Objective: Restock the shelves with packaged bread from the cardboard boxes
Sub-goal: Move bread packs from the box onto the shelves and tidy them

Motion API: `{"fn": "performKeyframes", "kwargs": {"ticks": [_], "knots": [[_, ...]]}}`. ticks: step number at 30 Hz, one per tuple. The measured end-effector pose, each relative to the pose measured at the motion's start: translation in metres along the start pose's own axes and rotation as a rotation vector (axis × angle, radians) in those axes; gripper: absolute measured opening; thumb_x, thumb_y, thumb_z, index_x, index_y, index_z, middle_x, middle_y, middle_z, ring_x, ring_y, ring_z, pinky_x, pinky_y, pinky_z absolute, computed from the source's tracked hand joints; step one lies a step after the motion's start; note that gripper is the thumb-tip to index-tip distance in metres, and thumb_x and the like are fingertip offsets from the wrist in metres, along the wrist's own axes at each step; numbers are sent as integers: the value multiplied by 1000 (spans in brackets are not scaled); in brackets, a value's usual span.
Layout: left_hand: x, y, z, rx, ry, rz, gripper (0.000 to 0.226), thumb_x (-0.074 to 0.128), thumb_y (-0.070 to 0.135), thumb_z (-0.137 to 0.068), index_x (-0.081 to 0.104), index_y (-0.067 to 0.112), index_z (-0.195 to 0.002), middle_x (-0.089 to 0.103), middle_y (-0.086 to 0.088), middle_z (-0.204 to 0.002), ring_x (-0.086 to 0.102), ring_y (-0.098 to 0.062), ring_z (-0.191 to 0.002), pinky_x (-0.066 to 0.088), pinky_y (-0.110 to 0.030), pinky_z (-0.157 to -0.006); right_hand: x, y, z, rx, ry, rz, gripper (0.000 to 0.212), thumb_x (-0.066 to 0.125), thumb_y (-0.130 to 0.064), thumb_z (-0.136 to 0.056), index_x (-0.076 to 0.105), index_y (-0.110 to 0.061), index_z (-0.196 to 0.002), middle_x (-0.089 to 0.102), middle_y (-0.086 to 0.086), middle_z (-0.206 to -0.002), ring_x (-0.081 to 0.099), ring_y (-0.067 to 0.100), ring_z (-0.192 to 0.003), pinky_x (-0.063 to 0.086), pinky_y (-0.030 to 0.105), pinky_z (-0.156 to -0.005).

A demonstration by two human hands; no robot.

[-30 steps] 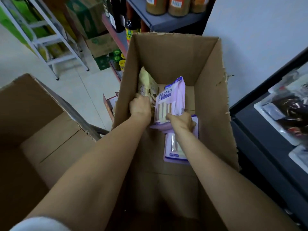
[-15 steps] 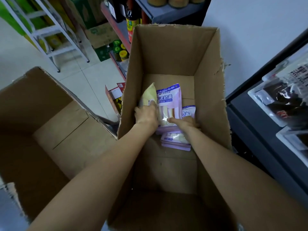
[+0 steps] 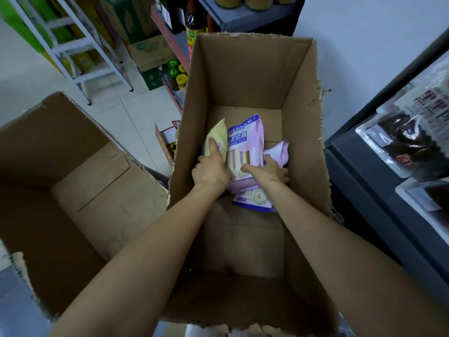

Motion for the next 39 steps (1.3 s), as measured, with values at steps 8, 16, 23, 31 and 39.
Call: {"fn": "performKeyframes", "kwargs": {"ticks": [8,16,23,31,39], "knots": [[-79,10,94,155,229,153,63,37,20,-95,11,49,-145,35,-21,-133,51,-41,-112,41,-48,-94,-47,-39,116,-391,250,12,52,69,-34,-73,48,-22,-120,29,10,-113,36,27,-88,42,37,-88],[-141,-7,234,408,422,279,43,38,17,-93,51,28,-133,35,-18,-127,47,-43,-110,40,-44,-101,-109,-21,286,-597,379,-256,32,69,-25,-70,49,-21,-95,35,8,-108,45,27,-86,38,30,-69],[-161,-1,396,509,320,488,41,34,42,-93,59,26,-122,42,-17,-120,48,-36,-107,39,-41,-98,-185,51,454,-730,249,-736,29,74,-7,-69,62,-25,-88,66,1,-88,62,19,-81,50,32,-75],[-134,71,580,952,-18,694,35,61,61,-78,67,27,-75,71,2,-79,67,-19,-84,51,-32,-79,-290,174,590,-747,298,-834,49,65,-12,-61,61,-18,-109,71,3,-96,66,20,-88,53,34,-82],[-36,175,759,1305,-148,740,35,70,70,-58,69,39,-74,72,6,-78,66,-16,-89,54,-31,-73,-410,338,692,-713,638,-1036,42,56,-45,-87,61,-20,-120,70,4,-112,65,22,-103,50,39,-94]]}}
Point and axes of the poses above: each hand's wrist, its own z-axis away from the middle knuckle, its own x-axis out of the palm, y = z × x, the point moved 1 cm from there along -z, towards the middle knuckle
